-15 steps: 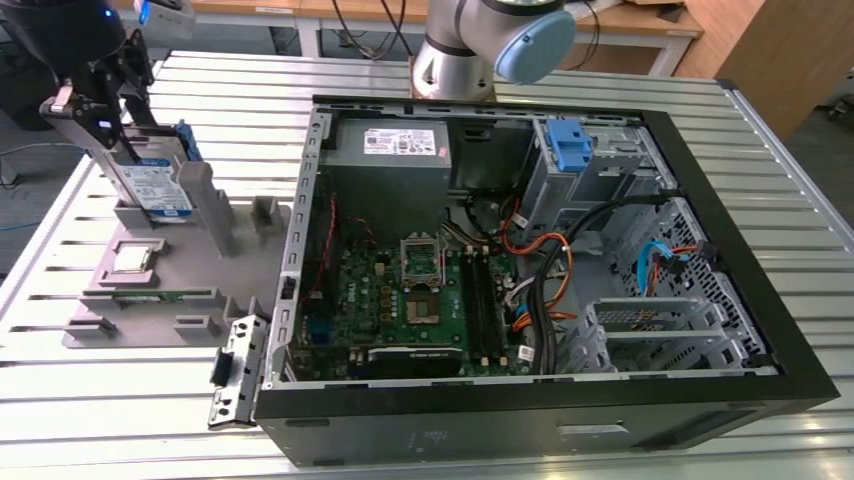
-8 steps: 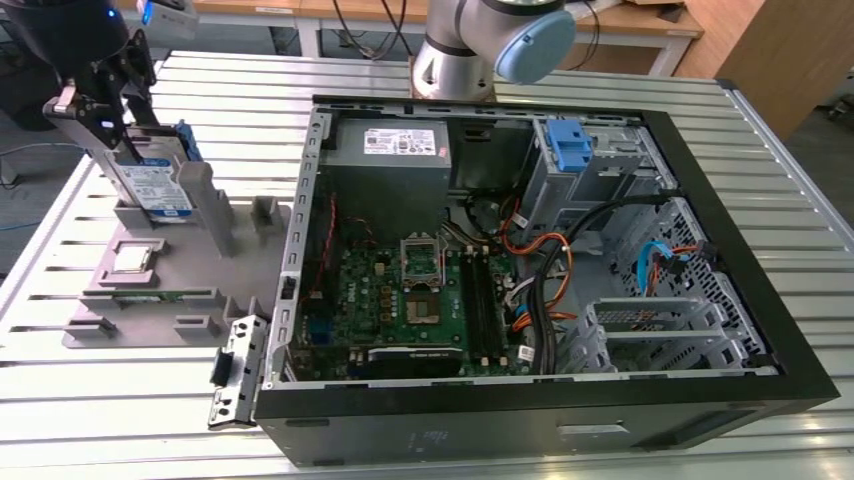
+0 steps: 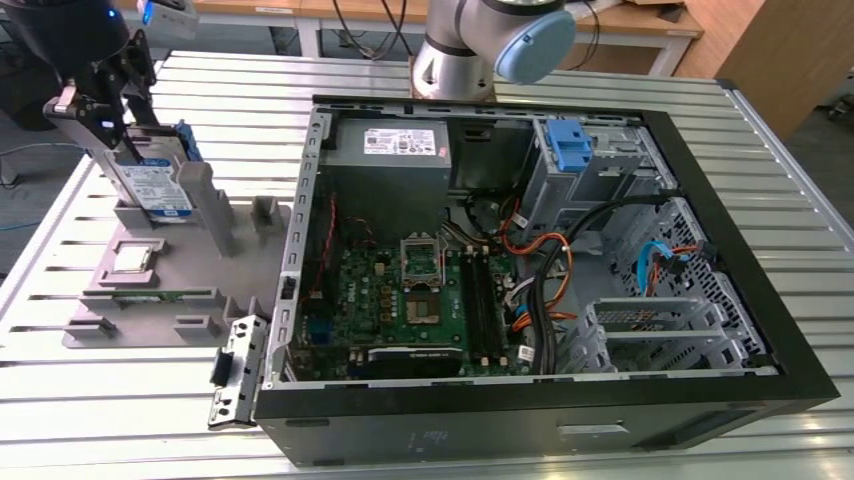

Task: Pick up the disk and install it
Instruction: 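Pick up the disk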

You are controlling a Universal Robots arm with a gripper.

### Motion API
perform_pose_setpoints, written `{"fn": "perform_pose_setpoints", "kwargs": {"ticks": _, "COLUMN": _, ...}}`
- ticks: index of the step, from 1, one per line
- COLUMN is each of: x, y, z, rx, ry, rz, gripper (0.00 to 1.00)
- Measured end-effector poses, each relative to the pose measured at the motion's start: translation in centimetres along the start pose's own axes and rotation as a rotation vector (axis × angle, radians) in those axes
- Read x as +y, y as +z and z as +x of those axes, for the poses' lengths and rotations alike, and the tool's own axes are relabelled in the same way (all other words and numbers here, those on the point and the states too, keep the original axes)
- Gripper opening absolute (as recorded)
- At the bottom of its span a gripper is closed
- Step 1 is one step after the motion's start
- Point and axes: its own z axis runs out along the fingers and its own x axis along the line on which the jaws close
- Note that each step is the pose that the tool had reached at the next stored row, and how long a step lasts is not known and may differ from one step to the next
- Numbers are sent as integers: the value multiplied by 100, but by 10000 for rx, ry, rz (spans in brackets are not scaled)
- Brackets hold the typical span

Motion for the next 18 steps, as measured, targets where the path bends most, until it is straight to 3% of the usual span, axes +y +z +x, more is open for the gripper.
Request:
{"fn": "perform_pose_setpoints", "kwargs": {"ticks": 6, "x": -2, "y": 0, "z": 0, "rx": 0, "ry": 0, "rz": 0, "gripper": 58}}
{"fn": "perform_pose_setpoints", "kwargs": {"ticks": 7, "x": -2, "y": 0, "z": 0, "rx": 0, "ry": 0, "rz": 0, "gripper": 51}}
{"fn": "perform_pose_setpoints", "kwargs": {"ticks": 16, "x": -4, "y": 0, "z": 0, "rx": 0, "ry": 0, "rz": -1, "gripper": 51}}
{"fn": "perform_pose_setpoints", "kwargs": {"ticks": 18, "x": -7, "y": 1, "z": 0, "rx": 13, "ry": 5, "rz": -138, "gripper": 51}}
